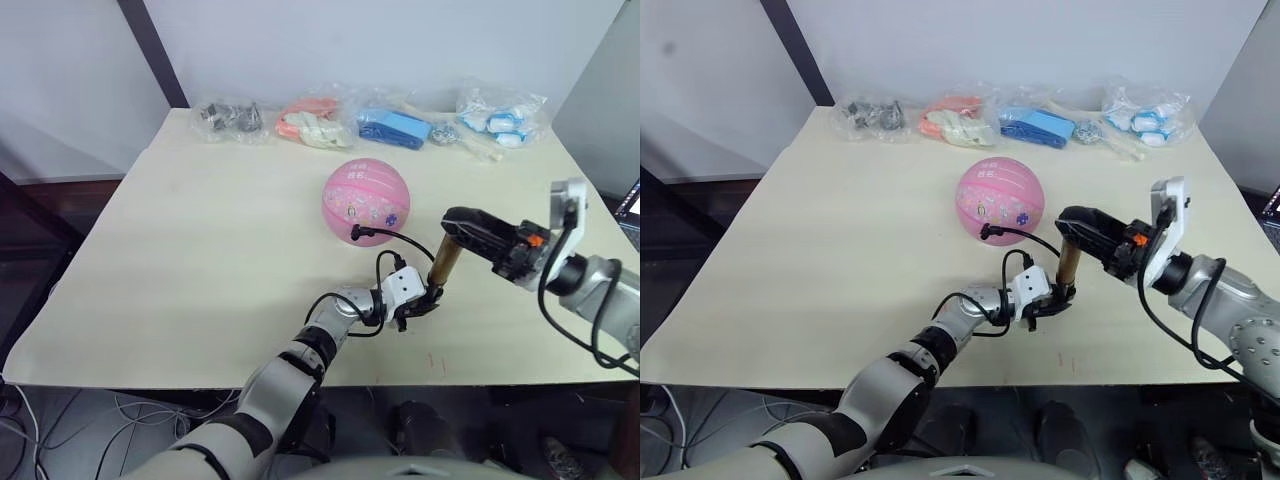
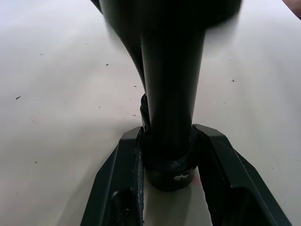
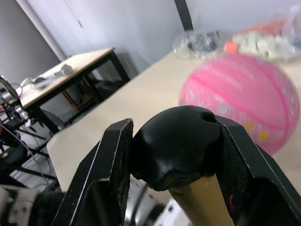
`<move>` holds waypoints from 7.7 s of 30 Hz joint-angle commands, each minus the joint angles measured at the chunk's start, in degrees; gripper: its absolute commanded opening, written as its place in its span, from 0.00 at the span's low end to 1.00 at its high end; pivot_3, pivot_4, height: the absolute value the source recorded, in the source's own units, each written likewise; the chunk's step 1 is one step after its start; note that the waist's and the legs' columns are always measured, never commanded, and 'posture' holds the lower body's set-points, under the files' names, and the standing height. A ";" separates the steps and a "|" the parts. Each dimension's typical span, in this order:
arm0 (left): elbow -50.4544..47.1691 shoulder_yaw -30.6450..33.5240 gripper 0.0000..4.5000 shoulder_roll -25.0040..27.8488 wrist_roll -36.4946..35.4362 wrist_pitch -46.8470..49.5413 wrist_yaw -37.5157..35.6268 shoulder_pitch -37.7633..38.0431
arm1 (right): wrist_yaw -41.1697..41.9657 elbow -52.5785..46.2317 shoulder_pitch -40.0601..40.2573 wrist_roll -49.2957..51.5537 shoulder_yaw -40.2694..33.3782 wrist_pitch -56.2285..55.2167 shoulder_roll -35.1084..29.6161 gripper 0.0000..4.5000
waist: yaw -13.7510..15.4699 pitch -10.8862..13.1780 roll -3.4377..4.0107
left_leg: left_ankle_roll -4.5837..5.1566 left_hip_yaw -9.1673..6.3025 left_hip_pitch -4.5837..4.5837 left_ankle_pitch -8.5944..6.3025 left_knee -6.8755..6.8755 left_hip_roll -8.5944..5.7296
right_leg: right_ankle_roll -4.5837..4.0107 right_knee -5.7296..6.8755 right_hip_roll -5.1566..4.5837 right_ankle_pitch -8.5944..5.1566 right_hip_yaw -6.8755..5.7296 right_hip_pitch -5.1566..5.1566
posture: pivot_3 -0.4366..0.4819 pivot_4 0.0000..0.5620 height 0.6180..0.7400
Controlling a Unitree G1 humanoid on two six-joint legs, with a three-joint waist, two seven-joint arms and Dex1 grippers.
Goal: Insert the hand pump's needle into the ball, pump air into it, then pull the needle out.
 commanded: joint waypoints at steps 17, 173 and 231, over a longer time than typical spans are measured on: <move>4.41 -1.47 0.25 0.67 2.54 2.46 -0.94 2.69 | -3.26 -1.18 -5.87 8.06 -11.89 7.97 -3.57 0.42 | 0.30 0.20 0.70 | 0.00 -0.03 -0.08 0.00 -0.20 -0.09 | -0.12 -0.02 -0.13 -0.06 0.00 -0.09 | 0.48 0.27 1.00; -51.90 14.41 1.00 25.30 -33.13 34.61 -33.88 17.32 | -6.48 -3.58 -2.54 -4.22 -3.39 13.03 4.23 0.41 | 0.24 1.02 1.03 | -0.07 -0.44 -1.08 0.03 -0.56 -0.07 | -0.51 -0.01 -0.33 -0.09 -0.09 -1.22 | 0.48 0.27 1.00; -66.08 24.47 1.00 47.59 -44.28 42.70 -36.02 25.75 | -7.95 5.25 -35.31 -29.06 46.60 39.33 4.62 0.41 | 0.62 1.62 1.15 | -0.31 -0.16 -1.86 0.19 0.41 -0.37 | -0.22 0.33 -0.61 0.16 -0.22 -1.77 | 0.48 0.27 1.00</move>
